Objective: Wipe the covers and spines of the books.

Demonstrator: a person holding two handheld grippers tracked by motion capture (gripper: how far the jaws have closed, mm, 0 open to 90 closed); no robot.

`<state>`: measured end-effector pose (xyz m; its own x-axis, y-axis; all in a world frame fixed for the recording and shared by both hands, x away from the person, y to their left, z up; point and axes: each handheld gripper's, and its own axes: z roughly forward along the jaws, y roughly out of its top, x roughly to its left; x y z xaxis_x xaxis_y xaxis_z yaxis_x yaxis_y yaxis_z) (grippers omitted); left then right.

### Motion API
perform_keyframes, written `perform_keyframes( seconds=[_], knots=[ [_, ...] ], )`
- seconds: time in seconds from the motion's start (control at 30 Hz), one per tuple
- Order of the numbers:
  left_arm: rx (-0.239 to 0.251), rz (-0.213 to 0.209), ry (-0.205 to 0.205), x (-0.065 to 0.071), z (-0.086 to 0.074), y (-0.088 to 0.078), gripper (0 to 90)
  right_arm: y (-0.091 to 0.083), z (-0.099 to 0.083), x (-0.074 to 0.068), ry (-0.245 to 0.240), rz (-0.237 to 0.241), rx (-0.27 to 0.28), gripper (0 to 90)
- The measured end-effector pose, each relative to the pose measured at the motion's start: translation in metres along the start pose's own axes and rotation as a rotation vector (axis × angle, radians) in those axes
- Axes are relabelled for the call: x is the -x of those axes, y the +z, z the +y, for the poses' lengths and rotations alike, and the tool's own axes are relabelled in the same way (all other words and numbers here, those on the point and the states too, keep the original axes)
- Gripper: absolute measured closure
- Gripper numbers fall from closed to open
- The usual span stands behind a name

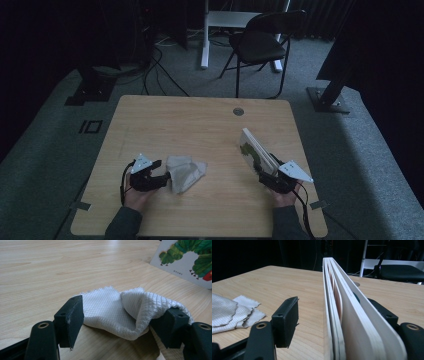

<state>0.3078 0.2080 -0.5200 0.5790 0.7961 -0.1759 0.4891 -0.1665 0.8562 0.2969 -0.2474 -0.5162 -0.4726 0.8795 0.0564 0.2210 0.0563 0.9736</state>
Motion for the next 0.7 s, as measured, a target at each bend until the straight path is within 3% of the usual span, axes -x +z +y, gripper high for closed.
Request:
perform_keyframes(
  seconds=[0.7],
  knots=[
    [0.003, 0.000, -0.003, -0.001, 0.000, 0.001, 30.0, -0.012, -0.001, 0.005, 0.024, -0.029, 0.016, 28.7]
  ],
)
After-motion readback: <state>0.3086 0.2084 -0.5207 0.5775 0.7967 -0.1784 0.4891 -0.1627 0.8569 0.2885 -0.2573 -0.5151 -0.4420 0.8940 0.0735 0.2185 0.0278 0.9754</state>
